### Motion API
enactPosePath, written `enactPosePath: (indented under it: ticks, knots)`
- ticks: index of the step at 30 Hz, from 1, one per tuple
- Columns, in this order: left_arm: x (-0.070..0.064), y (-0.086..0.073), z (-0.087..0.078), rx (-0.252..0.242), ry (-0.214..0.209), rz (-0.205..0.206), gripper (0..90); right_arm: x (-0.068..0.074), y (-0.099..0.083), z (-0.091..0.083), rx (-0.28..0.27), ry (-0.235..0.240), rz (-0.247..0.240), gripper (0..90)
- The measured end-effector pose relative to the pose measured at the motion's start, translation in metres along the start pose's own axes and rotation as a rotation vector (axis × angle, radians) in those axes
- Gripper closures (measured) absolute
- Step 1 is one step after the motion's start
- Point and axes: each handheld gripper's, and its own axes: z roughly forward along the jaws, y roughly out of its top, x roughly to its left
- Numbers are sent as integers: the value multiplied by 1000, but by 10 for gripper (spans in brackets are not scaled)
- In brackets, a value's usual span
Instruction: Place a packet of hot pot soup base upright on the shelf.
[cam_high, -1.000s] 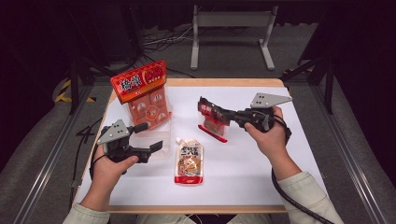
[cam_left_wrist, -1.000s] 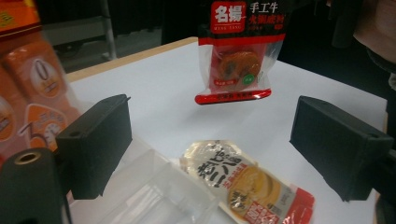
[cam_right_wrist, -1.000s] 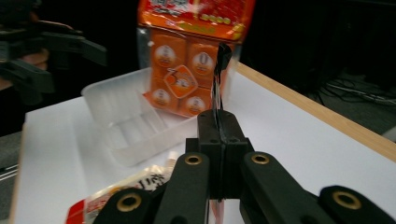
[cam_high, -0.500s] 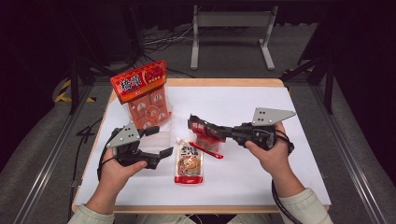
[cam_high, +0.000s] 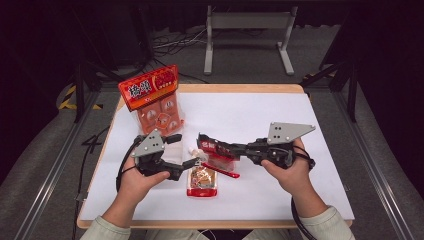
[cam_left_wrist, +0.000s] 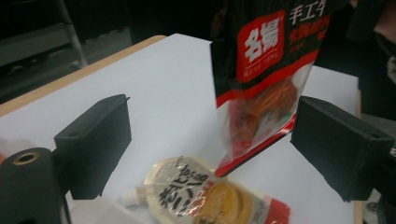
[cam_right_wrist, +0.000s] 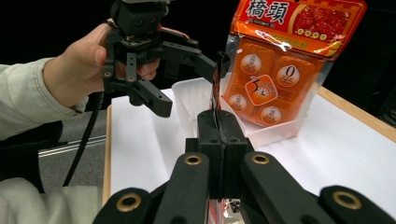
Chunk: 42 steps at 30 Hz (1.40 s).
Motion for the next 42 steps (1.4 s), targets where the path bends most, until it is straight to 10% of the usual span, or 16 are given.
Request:
enactPosePath:
  ticks: [22,27,42]
  knots:
    - [-9,0,28,-37,-157,-26,261,8,-5,15,-7,71,-30,900]
    - [-7,-1,30,-81,-193,-15,431,6,-7,15,-41,65,-20,900]
    - [-14,3,27,-12,-201,41,840,4,-12,17,-42,37,-3,900]
